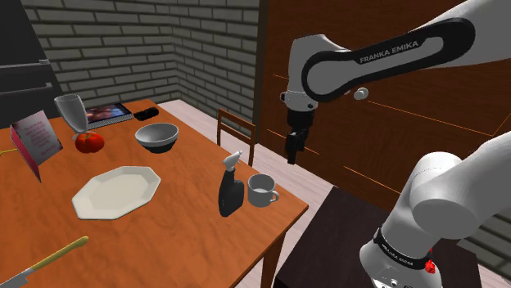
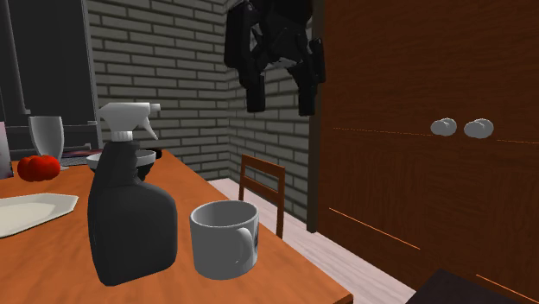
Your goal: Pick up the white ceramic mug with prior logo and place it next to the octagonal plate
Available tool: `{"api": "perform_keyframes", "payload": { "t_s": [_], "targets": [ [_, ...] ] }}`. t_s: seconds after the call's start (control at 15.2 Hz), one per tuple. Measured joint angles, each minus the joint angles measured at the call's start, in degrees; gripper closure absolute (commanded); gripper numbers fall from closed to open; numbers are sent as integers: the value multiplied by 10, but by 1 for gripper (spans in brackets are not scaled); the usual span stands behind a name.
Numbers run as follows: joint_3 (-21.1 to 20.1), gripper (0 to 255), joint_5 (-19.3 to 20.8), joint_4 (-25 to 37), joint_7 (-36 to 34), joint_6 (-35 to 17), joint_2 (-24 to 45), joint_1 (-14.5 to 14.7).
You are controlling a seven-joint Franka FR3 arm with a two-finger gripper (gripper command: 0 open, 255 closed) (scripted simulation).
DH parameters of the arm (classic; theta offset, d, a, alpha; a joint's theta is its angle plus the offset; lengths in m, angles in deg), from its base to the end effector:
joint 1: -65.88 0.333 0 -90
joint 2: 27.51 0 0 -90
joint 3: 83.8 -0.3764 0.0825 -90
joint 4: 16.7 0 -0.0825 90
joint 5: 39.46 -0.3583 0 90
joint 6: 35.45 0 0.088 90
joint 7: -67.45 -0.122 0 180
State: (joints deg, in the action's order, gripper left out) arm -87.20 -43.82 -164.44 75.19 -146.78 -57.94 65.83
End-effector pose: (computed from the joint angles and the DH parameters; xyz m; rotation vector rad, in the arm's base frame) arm 0.3108 0.0262 0.4775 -3.0848 -0.2355 0.1592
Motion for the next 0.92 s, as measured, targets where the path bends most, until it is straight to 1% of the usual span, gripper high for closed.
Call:
{"api": "perform_keyframes", "payload": {
  "t_s": [0.33, 0.66, 0.79, 0.92],
  "targets": [
    [7, 0, 2, -11, 17, -122, 92, -6],
    [9, 0, -2, 2, 30, -239, 204, -8],
    [10, 0, -4, 17, 34, -276, 249, -8],
    [12, 0, -5, 26, 40, -301, 277, -10]
  ]
}}
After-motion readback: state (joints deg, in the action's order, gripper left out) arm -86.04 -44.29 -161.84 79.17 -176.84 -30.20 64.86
